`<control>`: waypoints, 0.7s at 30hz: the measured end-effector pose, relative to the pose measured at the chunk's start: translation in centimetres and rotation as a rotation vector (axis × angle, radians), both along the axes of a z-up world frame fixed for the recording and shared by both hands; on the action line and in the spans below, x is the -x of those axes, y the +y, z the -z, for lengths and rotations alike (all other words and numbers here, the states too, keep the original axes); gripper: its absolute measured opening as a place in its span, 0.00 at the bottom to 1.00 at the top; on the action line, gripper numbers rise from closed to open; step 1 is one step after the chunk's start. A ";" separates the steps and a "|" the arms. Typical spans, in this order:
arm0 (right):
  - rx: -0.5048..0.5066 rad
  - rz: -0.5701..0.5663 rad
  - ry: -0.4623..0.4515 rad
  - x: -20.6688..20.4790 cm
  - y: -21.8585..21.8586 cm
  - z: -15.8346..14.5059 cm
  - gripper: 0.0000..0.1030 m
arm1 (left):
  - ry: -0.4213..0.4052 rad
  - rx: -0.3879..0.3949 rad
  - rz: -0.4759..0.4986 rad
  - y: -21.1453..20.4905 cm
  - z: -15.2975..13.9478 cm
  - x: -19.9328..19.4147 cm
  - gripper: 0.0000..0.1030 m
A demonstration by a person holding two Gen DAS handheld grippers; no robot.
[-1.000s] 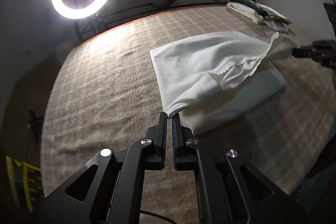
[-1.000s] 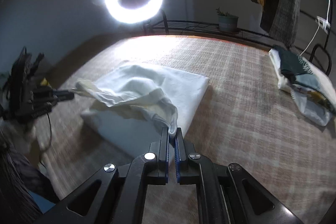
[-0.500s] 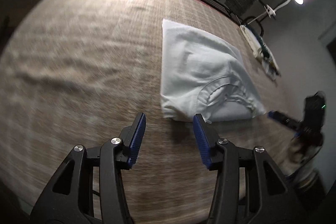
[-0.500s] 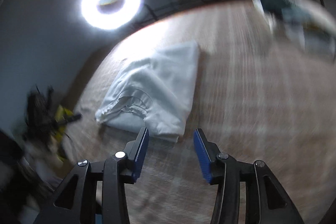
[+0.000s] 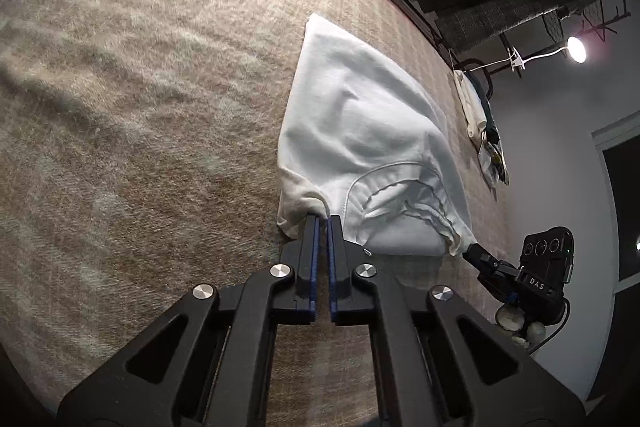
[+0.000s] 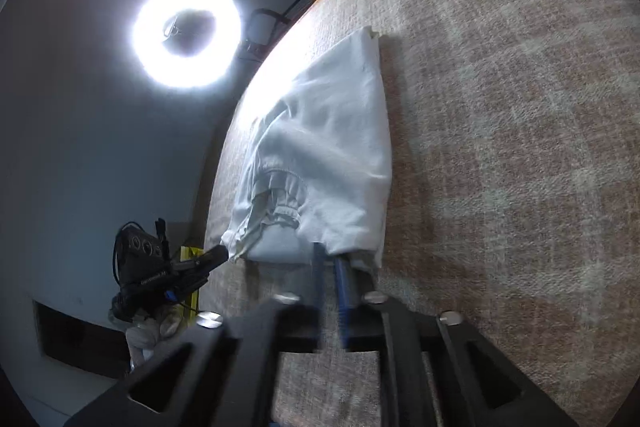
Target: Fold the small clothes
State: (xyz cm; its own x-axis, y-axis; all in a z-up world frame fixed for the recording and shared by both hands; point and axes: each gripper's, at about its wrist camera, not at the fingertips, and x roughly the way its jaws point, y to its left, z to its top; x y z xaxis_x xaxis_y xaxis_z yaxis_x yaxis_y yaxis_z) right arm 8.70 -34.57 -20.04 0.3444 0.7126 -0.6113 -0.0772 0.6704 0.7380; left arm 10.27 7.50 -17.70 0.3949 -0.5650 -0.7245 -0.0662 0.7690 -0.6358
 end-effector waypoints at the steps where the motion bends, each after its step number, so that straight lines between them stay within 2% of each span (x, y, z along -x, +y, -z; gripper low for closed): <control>1: -0.010 0.013 -0.003 0.1 -0.2 -0.2 0.00 | -0.009 0.012 -0.005 0.1 -0.3 0.1 0.00; 4: -0.076 0.047 -0.027 0.7 -1.3 -1.7 0.00 | -0.046 0.037 -0.021 0.7 -1.7 0.8 0.00; 7: -0.104 0.045 -0.061 1.2 -1.4 -3.1 0.00 | -0.051 0.014 -0.029 1.2 -1.8 1.4 0.00; 10: -0.073 0.017 -0.021 1.4 -0.7 -2.1 0.00 | -0.013 -0.003 -0.064 1.5 -0.4 1.7 0.00; 12: -0.056 0.008 0.018 1.3 -0.2 -0.8 0.00 | 0.019 0.052 -0.094 2.0 0.3 1.8 0.00; 13: -0.063 0.011 0.031 1.2 -0.1 -0.3 0.04 | 0.039 0.084 -0.095 2.2 0.6 1.8 0.02; 15: -0.064 0.020 0.045 1.1 -0.1 0.0 0.08 | 0.036 0.092 -0.098 2.1 0.5 1.7 0.25; 16: -0.066 0.019 0.046 1.1 -0.1 0.0 0.21 | 0.023 0.092 -0.110 2.1 0.3 1.8 0.42; 17: -0.058 0.022 0.045 1.1 0.0 -0.1 0.30 | 0.017 0.097 -0.117 2.0 0.2 1.7 0.50; 18: -0.052 0.028 0.045 1.0 0.0 -0.1 0.39 | 0.023 0.110 -0.121 1.9 0.3 1.6 0.50; 21: -0.061 0.025 0.055 0.8 -0.1 0.2 0.38 | 0.048 0.129 -0.105 0.9 0.8 0.9 0.50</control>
